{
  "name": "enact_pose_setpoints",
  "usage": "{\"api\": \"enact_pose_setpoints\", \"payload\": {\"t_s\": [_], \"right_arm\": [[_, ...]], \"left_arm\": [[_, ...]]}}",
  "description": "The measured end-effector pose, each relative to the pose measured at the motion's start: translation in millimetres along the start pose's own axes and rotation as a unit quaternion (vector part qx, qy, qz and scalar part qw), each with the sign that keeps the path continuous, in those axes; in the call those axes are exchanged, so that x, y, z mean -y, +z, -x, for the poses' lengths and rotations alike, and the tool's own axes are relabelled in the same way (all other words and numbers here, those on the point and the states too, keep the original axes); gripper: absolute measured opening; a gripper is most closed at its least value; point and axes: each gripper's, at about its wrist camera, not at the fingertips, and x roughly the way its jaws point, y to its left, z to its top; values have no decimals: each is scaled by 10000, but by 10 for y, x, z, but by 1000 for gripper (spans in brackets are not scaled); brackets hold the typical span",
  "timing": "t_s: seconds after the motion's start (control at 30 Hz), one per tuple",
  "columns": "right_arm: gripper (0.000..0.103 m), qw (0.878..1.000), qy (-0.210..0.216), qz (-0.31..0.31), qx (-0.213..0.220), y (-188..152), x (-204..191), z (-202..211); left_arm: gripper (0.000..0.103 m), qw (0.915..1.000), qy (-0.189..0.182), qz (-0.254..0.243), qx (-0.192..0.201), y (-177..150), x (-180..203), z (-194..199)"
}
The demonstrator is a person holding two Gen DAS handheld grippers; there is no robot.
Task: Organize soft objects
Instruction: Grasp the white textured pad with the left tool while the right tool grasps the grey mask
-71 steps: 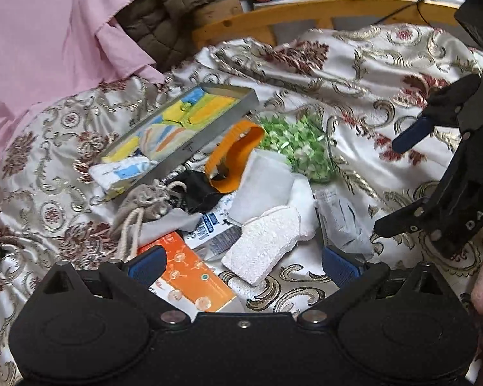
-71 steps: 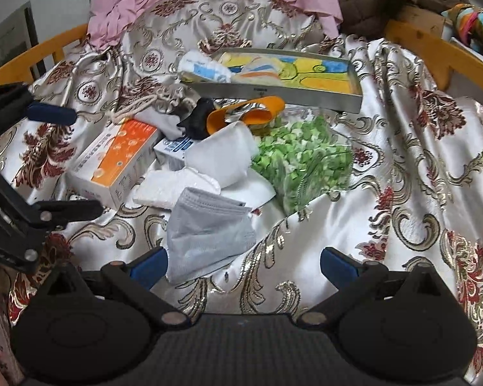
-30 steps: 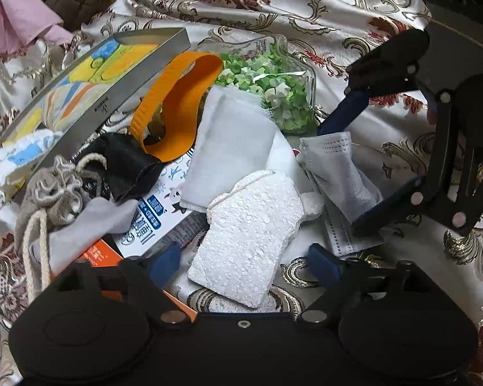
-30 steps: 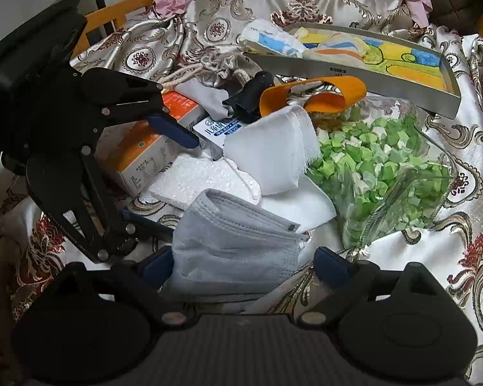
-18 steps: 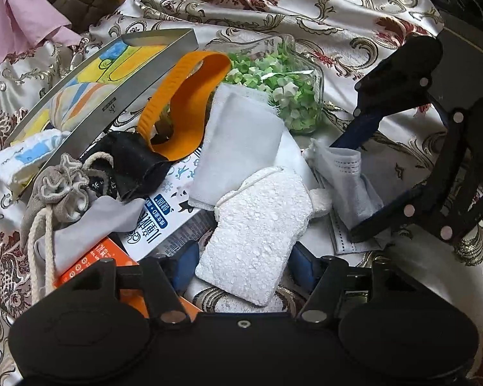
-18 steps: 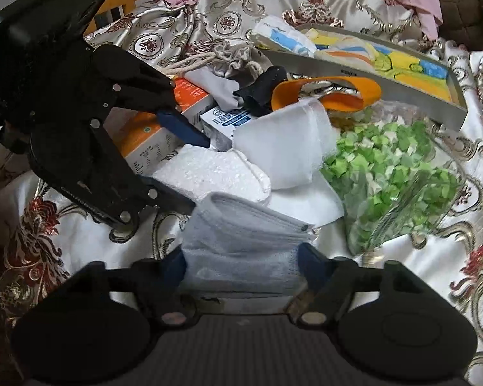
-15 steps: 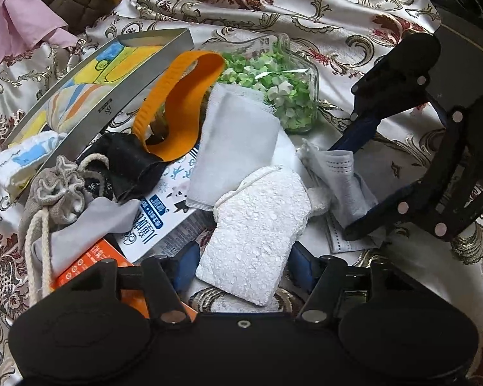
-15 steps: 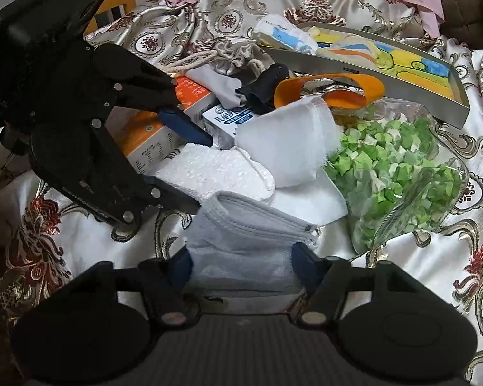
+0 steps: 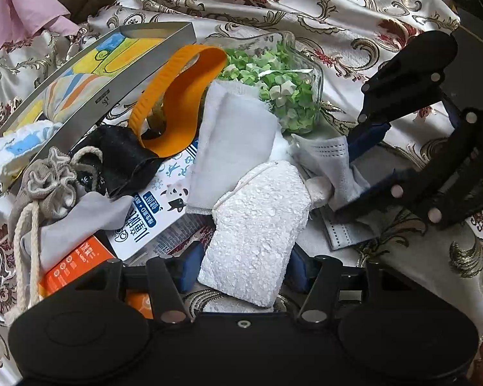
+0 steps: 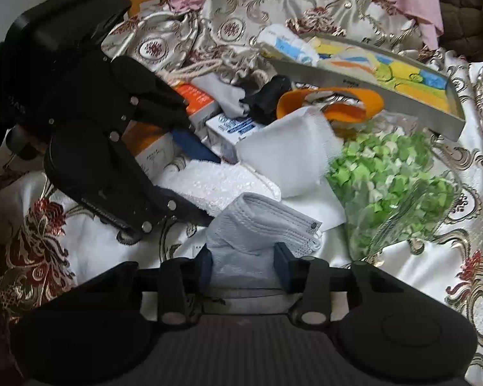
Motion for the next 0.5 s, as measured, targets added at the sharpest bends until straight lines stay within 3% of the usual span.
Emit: {"api": "enact_pose_setpoints", "payload": {"t_s": [0.17, 0.5], "right_arm": [[33, 9998, -128, -20, 149, -12, 26, 46], [24, 9979, -307, -157, 548, -10, 49, 248]], "left_arm": [[55, 9992, -124, 373, 41, -3, -52, 102], [51, 9966, 42, 814, 124, -96, 15, 297]]}}
